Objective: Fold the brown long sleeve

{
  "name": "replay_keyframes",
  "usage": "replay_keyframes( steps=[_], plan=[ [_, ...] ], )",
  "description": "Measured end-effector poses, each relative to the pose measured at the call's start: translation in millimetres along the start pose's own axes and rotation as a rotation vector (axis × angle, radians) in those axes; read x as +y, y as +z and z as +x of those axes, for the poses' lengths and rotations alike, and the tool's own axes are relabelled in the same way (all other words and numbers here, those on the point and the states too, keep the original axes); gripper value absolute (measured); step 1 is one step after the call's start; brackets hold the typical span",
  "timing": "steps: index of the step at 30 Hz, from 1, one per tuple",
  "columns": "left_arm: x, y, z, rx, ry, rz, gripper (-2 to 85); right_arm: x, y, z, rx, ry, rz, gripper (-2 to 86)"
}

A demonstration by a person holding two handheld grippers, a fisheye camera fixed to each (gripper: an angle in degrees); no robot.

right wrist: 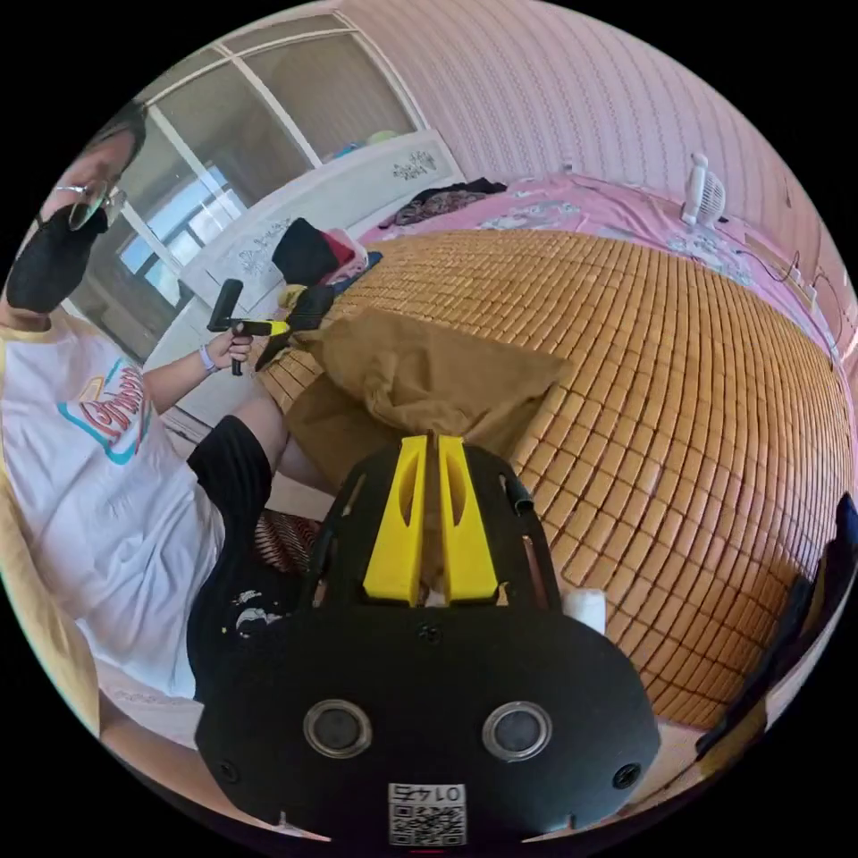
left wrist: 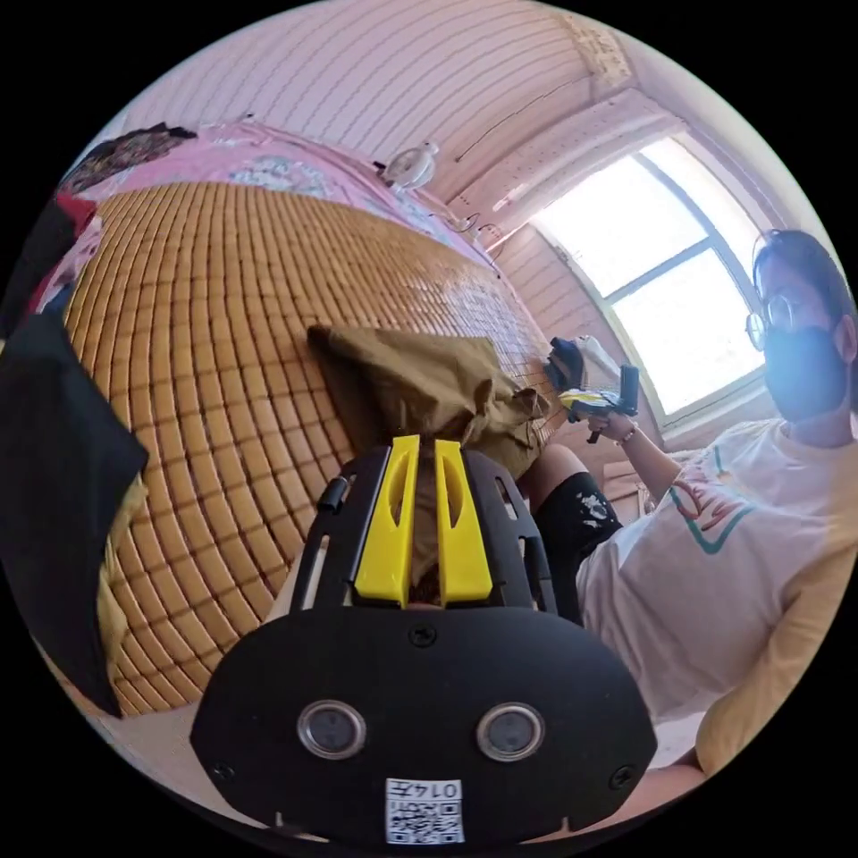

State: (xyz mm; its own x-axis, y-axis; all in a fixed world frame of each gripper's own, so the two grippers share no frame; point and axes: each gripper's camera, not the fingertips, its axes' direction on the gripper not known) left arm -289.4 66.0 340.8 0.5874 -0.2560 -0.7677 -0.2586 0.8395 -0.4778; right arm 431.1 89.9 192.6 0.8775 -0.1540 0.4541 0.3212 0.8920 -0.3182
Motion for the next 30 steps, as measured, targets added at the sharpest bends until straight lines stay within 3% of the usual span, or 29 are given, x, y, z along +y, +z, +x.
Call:
replay_keyframes(
  steps=[4,8,11,15,18,22,30],
  plan=[
    [45.8,11.1,-4.5,0.044,-0.156,0.032,3.2,9.4,11.1,-14.5,-0.011,0.102,-0.001,6.0],
    [24.0,47.3,27.2,0.023,-0.068,0.017,4.5,-23.6,25.1,-51.2,-0.041,0.02,0.057,8.1],
    [1.9,98.9,61.5,-0.021,0.056,-0.082,6.0,-51.5,59.3,-95.1,-0.057,-0.125,-0.026,9.8],
    [-10.5,171.4,94.9,-0.084,0.173,-0.24,9.6,-73.1,113.5,-144.4,0.06,-0.284,-0.231,10.4],
    [-11.6,207.2,108.9,-0.179,0.248,-0.316,9.9,-81.0,115.0,-158.9,0.291,-0.321,-0.215,1.4],
    [-10.0,219.3,117.0,-0.324,0.377,-0.382,1.5,-95.8,89.7,-163.1,0.162,-0.316,-0.203,0.4],
    [2.2,201.7,124.4,-0.27,0.446,-0.395,-0.9,-119.2,83.2,-175.9,0.073,-0.38,-0.315,0.3]
  ],
)
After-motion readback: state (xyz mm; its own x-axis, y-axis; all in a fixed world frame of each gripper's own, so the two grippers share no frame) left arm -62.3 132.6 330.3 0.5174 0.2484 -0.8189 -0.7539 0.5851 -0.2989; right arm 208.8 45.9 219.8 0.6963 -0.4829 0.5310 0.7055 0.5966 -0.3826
